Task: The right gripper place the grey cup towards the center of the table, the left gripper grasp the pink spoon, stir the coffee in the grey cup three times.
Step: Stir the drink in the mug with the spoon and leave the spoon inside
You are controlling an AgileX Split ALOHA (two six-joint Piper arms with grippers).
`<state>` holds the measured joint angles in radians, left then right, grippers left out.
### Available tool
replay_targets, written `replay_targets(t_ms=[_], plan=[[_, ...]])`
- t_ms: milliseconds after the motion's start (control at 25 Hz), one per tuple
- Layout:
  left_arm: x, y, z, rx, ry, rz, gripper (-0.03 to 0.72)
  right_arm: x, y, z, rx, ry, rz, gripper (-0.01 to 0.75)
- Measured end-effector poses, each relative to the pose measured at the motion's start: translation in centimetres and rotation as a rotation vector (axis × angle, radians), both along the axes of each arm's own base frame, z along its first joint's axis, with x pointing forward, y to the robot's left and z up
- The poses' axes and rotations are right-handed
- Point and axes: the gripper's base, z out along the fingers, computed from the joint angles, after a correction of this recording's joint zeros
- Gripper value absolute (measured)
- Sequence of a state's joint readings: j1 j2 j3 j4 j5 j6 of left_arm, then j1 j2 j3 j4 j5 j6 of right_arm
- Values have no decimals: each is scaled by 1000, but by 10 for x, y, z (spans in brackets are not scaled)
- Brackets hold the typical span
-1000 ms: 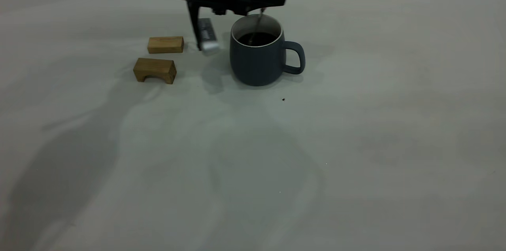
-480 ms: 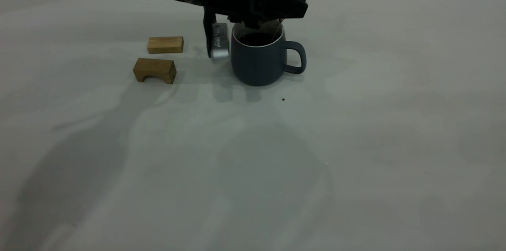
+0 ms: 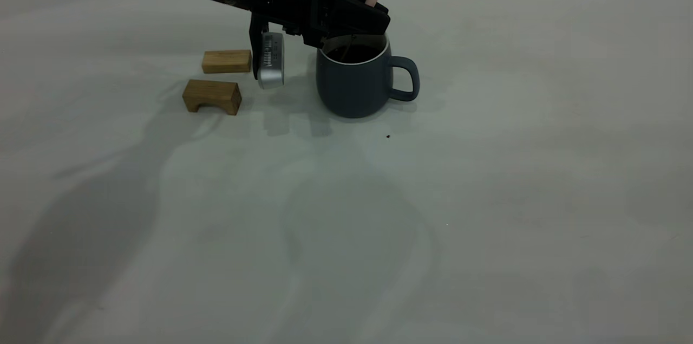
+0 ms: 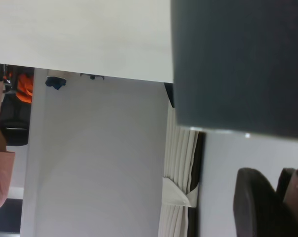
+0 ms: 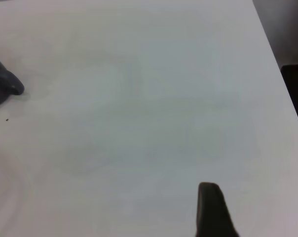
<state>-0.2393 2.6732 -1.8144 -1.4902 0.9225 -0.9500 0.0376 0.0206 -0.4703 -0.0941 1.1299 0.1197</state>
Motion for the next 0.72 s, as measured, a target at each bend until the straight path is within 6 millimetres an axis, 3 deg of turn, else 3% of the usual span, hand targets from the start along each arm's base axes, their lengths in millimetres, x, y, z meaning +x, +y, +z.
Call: replay_targets(t_ms=[120, 320, 440, 560, 720], plan=[[-1, -1, 0, -3, 1, -10, 194, 0, 0, 0, 0, 0, 0, 491], [-4, -1, 2, 0, -95, -85, 489, 0, 0, 0, 0, 0, 0, 491], [-5, 0, 17, 34, -252, -202, 603, 0, 0, 0, 0, 0, 0, 491], [-10, 2, 53, 93, -463, -393, 623, 0, 0, 0, 0, 0, 0, 491], [-22, 16, 97, 246, -694, -726, 562, 0, 0, 0, 0, 0, 0, 491]])
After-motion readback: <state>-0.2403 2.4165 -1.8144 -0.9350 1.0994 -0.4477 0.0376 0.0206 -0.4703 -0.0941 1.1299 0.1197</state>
